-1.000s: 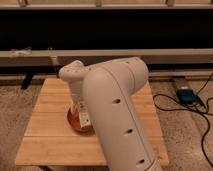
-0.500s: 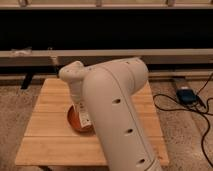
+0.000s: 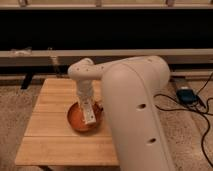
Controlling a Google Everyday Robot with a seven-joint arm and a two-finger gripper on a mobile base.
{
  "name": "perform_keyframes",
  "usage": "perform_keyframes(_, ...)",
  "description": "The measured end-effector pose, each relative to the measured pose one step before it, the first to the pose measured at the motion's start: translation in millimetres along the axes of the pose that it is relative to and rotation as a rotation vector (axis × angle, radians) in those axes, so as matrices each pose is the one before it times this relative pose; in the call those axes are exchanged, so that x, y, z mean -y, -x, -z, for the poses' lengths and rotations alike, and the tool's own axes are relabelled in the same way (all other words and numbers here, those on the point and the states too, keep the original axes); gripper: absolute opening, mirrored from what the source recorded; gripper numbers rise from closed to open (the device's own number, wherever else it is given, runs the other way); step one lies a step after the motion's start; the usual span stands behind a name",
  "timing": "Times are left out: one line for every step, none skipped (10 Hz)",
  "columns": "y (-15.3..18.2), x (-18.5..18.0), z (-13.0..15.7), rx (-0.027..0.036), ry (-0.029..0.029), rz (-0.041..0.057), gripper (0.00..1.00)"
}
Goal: Stand the bottle upright
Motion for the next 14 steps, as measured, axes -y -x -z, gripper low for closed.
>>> perform_keyframes(3.83,17.11,9.67,0.05671,0.01188,-0.01441,0.00)
perform_keyframes(4.32,16.74,8.68,0.04745,0.01184,-0.00775,0.00)
perform_keyframes(6.44,19.61,7.54,0.04990,0.01926,-0.00476,0.00)
perform_keyframes(6.16,19.24,5.88,0.04228,0.01781,-0.00155,0.00)
perform_keyframes(4.20,13.81,4.13,0.02922,0.01758,0.00020,0.00)
perform_keyframes(8.00,23.47,6.02,0.05041,0.04721,0.01579,0.00)
perform_keyframes(5.26,16.93,3.66,0.03464,0.04438,0.01686,0.00)
perform_keyframes(3.61,11.89,5.28,0.03135,0.04956,0.01805,0.00)
perform_keyframes(1.66,11.11,9.54,0.02773,0.07146,0.01595,0.00)
perform_keyframes(3.70,0.75,10.69,0.02687,0.04996,0.02752,0.00)
perform_keyframes(6.23,-3.76,12.04,0.02430,0.03497,0.02626,0.00)
perform_keyframes(3.09,5.67,16.03,0.02418,0.03170,0.02744,0.00)
perform_keyframes(1.31,8.08,15.13,0.02728,0.02891,0.03662,0.00)
perform_keyframes(-0.11,4.99,5.55,0.01234,0.00952,0.02985,0.00)
